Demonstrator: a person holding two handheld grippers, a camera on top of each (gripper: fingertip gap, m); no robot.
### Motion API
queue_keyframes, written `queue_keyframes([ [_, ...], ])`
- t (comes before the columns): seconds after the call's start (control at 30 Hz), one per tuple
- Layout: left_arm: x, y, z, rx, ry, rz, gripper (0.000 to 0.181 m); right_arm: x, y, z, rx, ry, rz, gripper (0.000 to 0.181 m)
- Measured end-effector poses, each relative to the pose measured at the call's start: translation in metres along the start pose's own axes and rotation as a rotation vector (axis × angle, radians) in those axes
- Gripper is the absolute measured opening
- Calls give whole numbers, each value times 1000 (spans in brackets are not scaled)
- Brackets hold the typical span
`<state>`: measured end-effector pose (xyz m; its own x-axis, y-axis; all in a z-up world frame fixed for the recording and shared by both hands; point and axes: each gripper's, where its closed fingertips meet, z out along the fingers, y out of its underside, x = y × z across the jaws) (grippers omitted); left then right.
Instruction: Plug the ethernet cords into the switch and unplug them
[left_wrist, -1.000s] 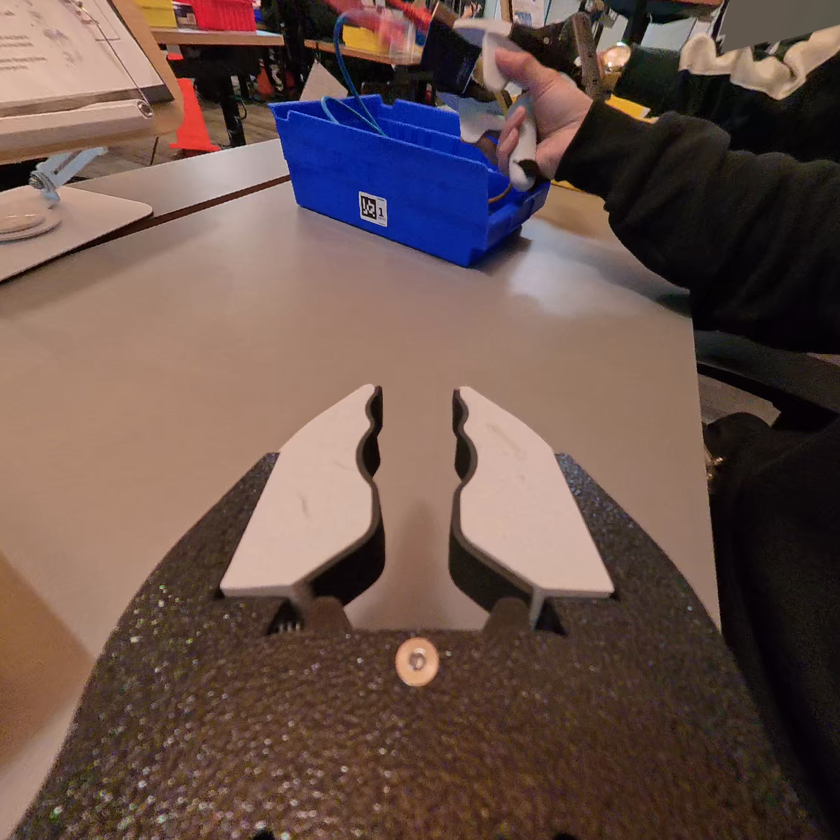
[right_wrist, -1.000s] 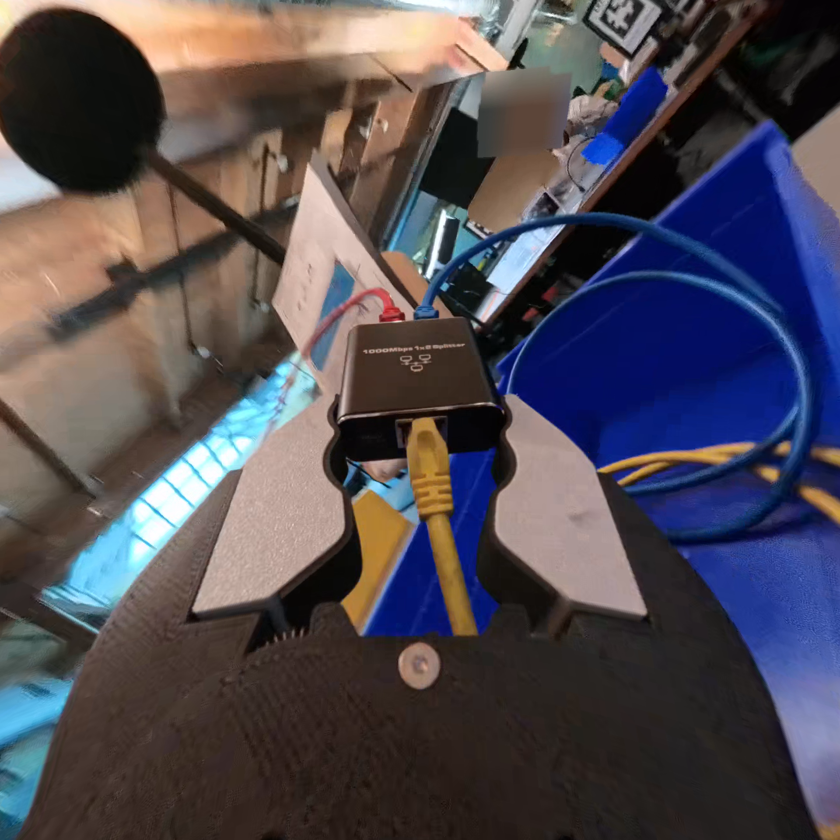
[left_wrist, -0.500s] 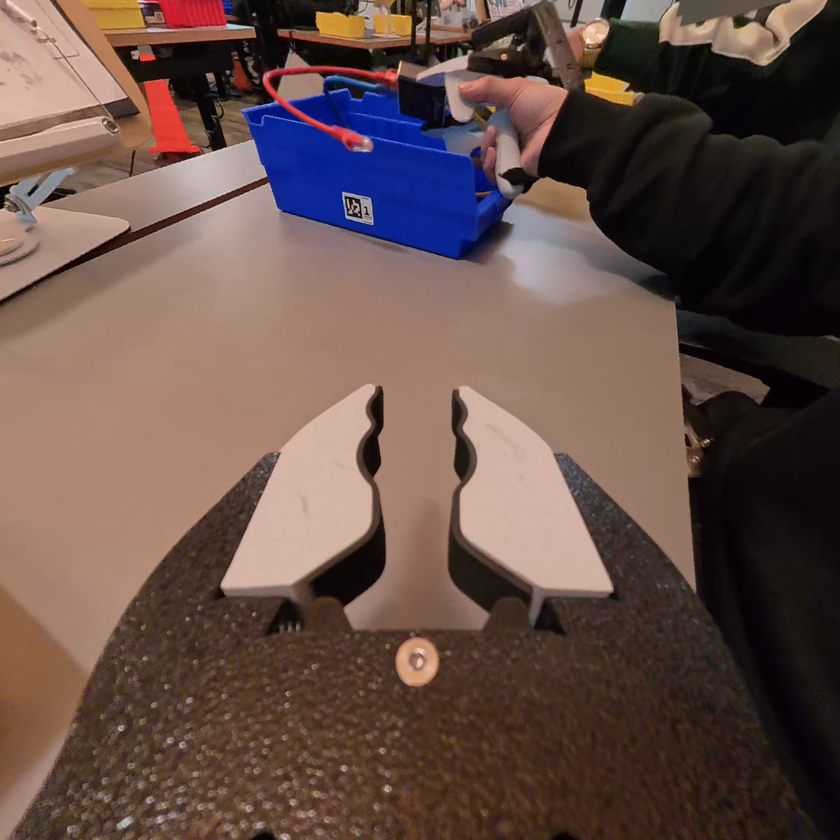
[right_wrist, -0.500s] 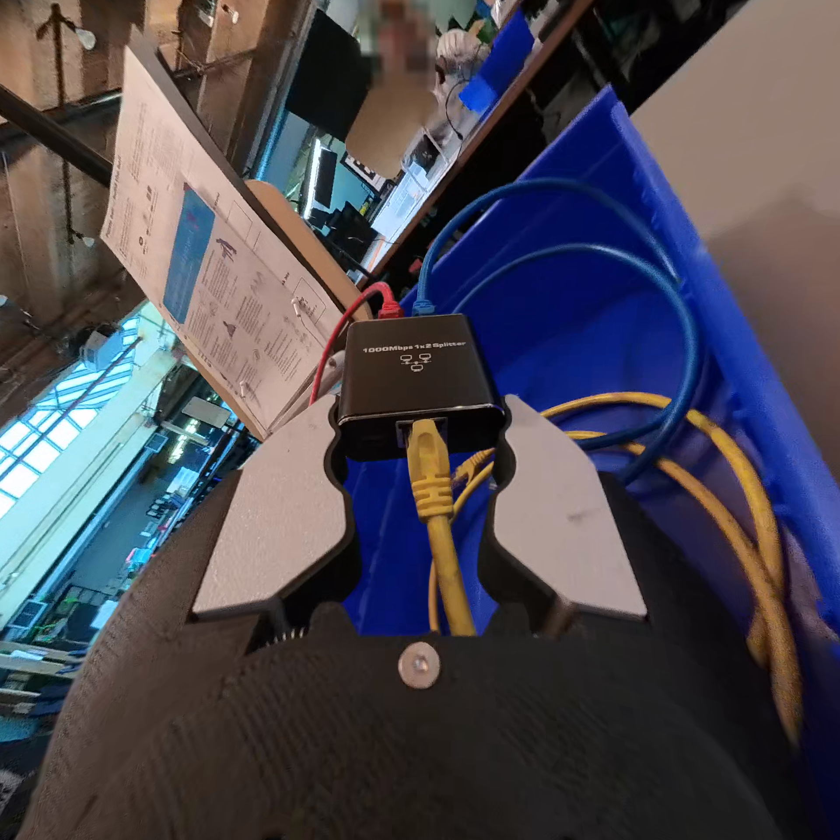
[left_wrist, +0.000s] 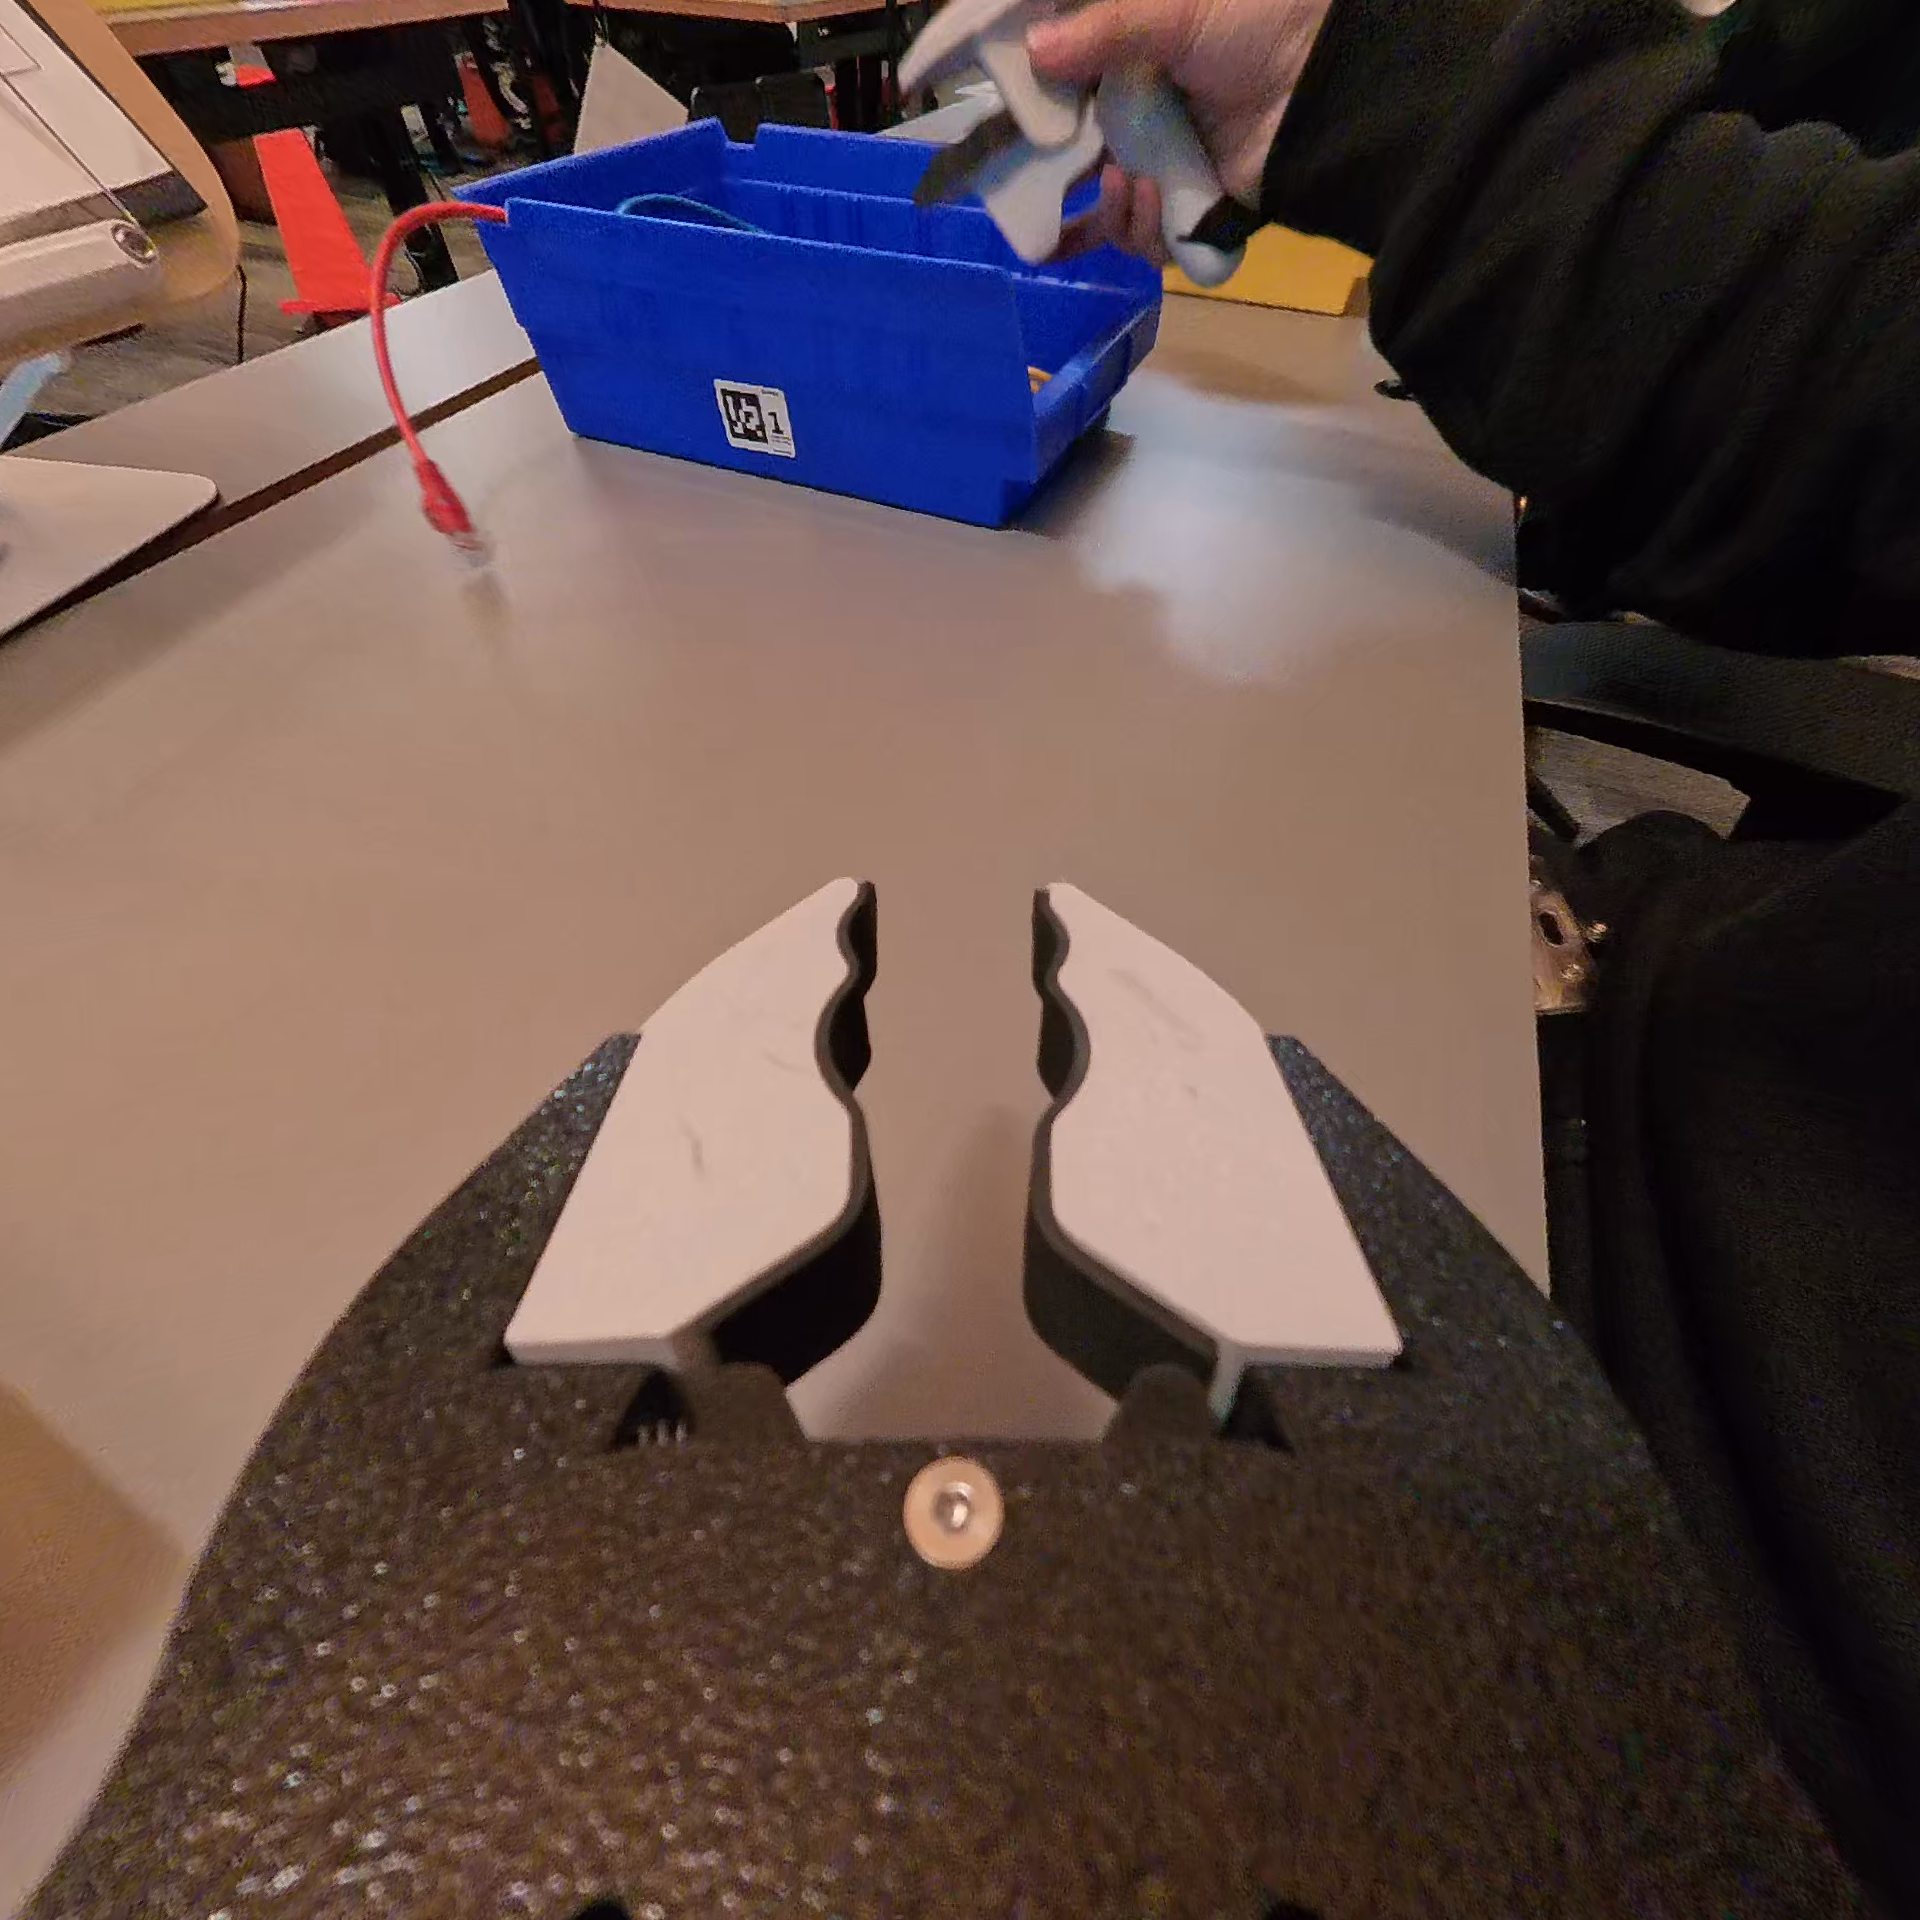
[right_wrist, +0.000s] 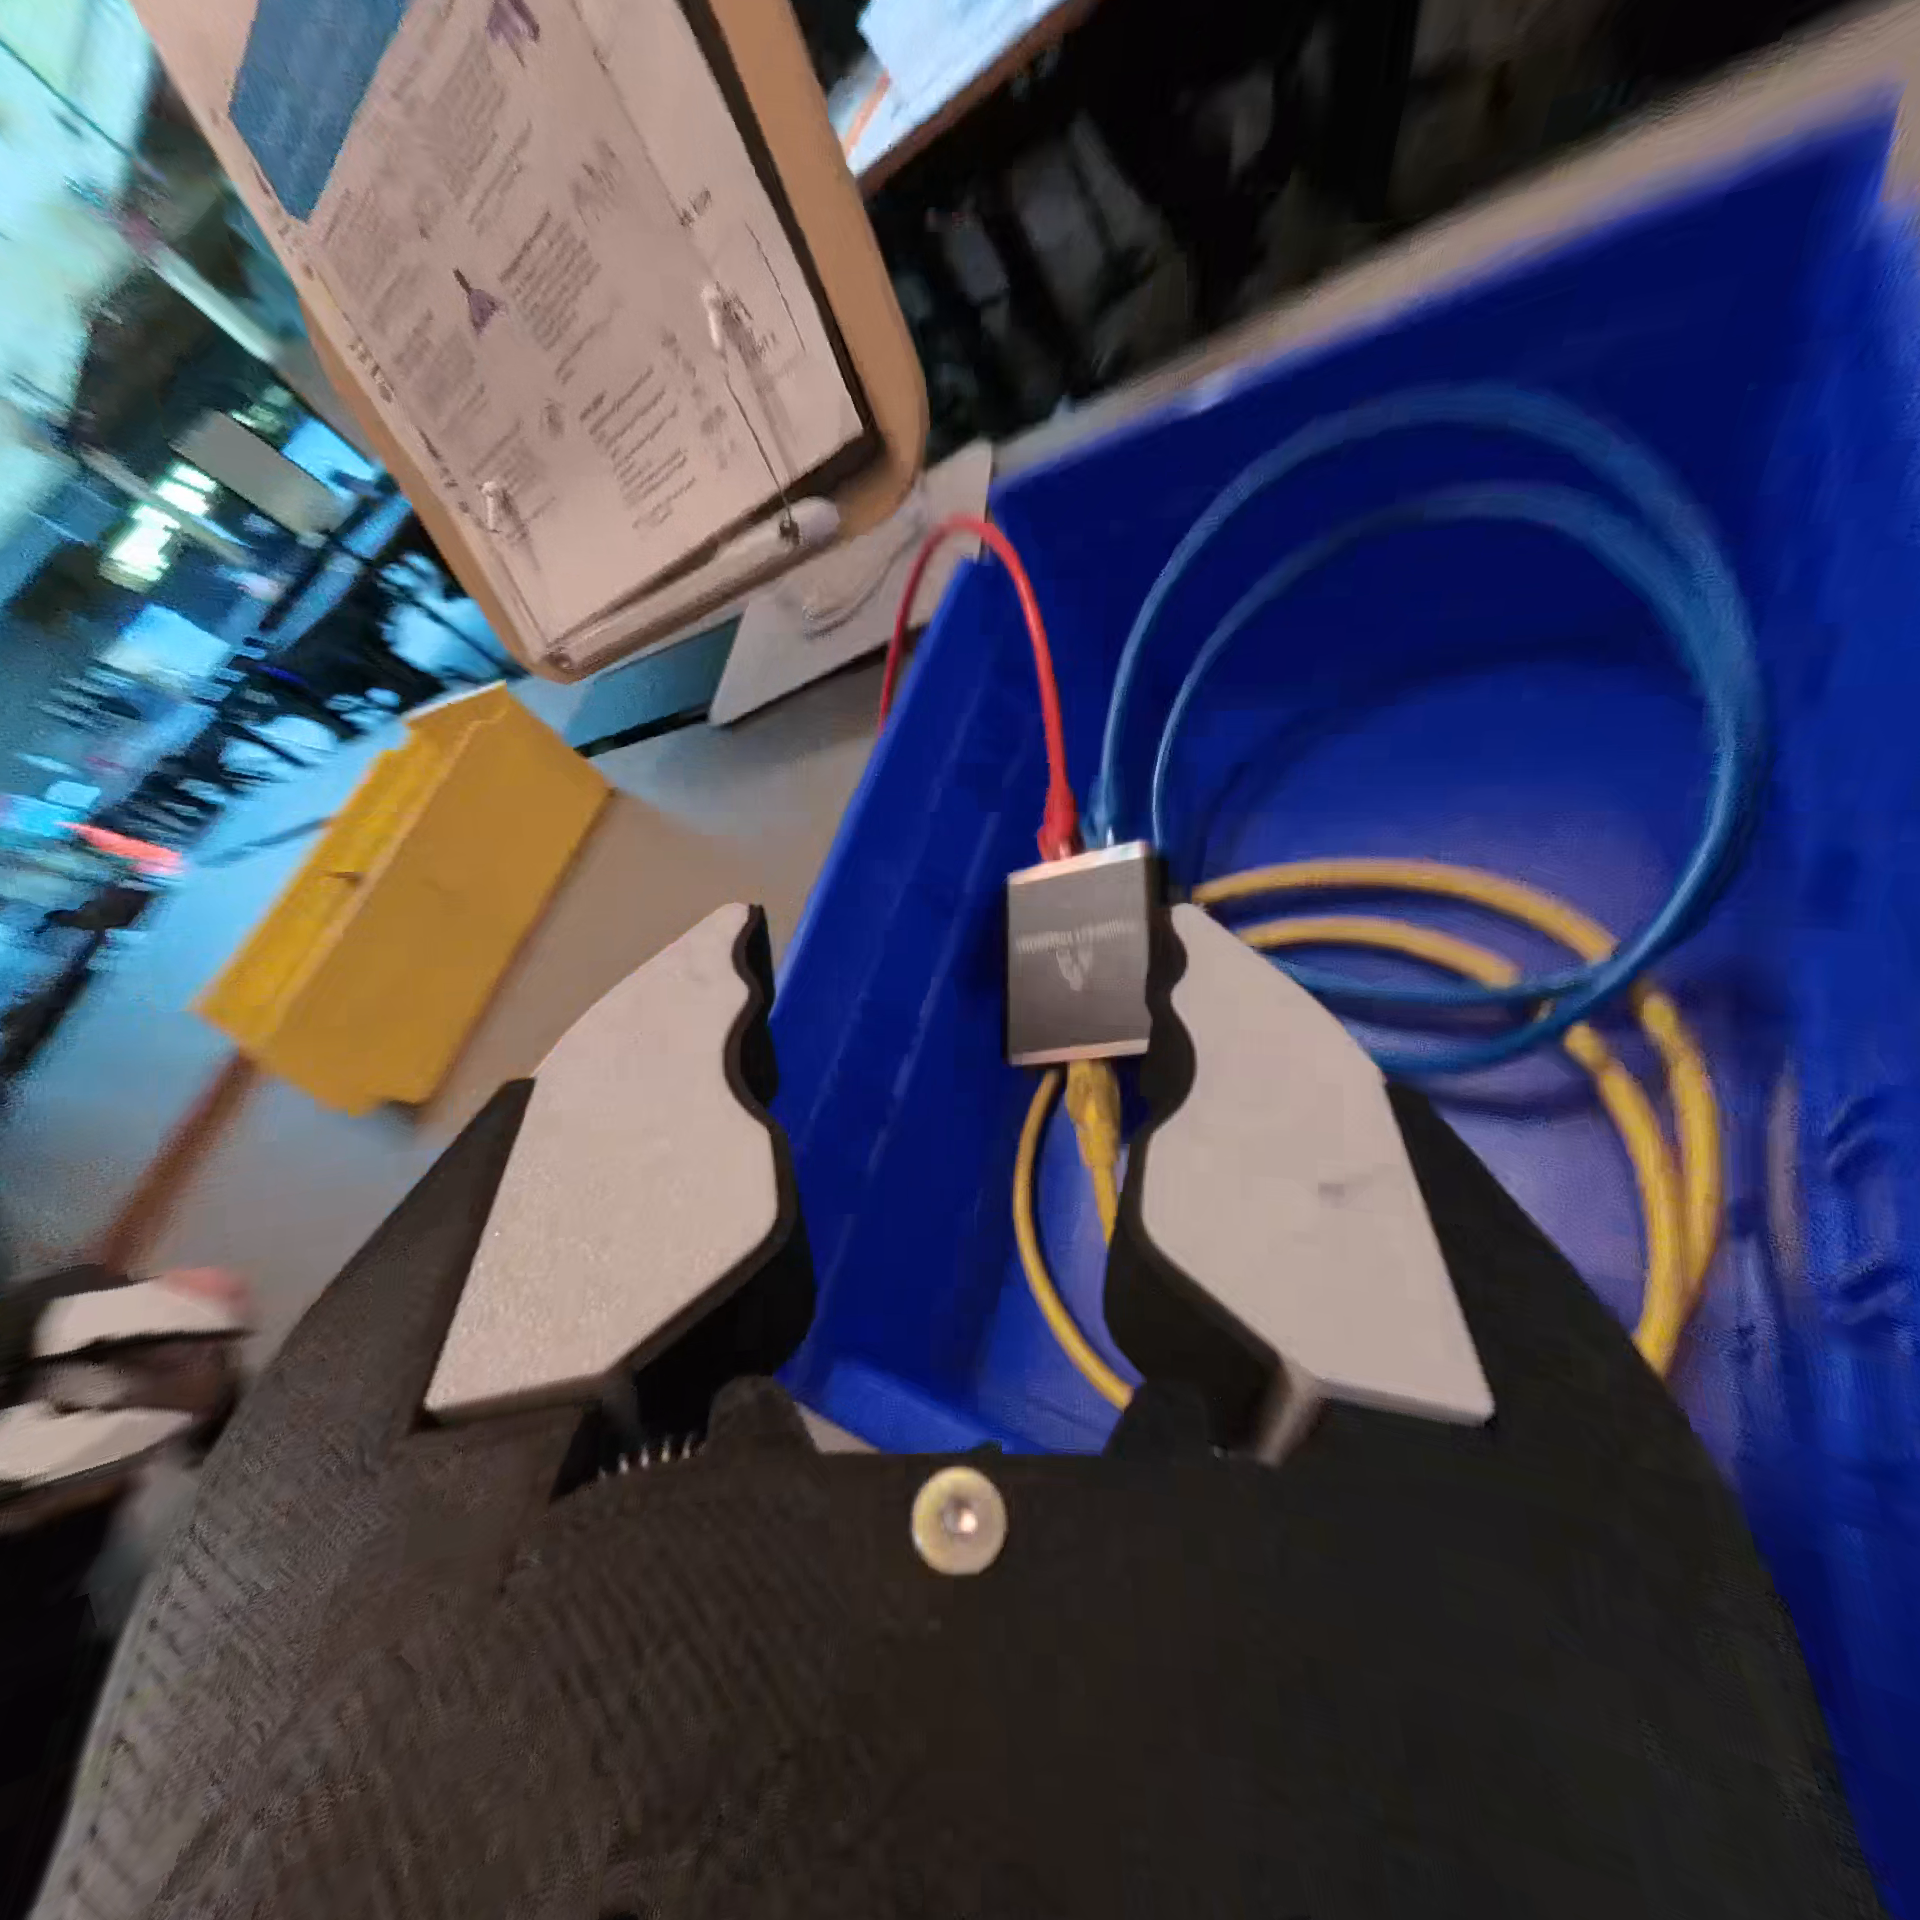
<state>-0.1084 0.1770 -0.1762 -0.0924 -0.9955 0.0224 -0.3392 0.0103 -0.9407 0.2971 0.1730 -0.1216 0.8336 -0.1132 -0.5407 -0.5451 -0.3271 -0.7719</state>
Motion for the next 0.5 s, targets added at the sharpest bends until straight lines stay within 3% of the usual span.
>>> queue_keyframes([
  [0.07, 0, 0, 3, 3, 9, -8, 27, -33, -9, 7, -3, 11, -176, 68],
  [0.13, 0, -2, 9, 11, 17, -17, 27, -63, -1, 28, -119, 10, -386, 68],
  [0.27, 5, -8, 21, 27, 42, -17, 27, -40, -35, 80, -202, 294, -871, 62],
  [0.37, 8, -8, 24, 5, 38, 18, 28, -3, -26, 105, -543, 349, -915, 61],
  [0.5, 6, -4, 17, 0, 18, 43, 28, 17, -14, 134, -660, 259, -861, 40],
])
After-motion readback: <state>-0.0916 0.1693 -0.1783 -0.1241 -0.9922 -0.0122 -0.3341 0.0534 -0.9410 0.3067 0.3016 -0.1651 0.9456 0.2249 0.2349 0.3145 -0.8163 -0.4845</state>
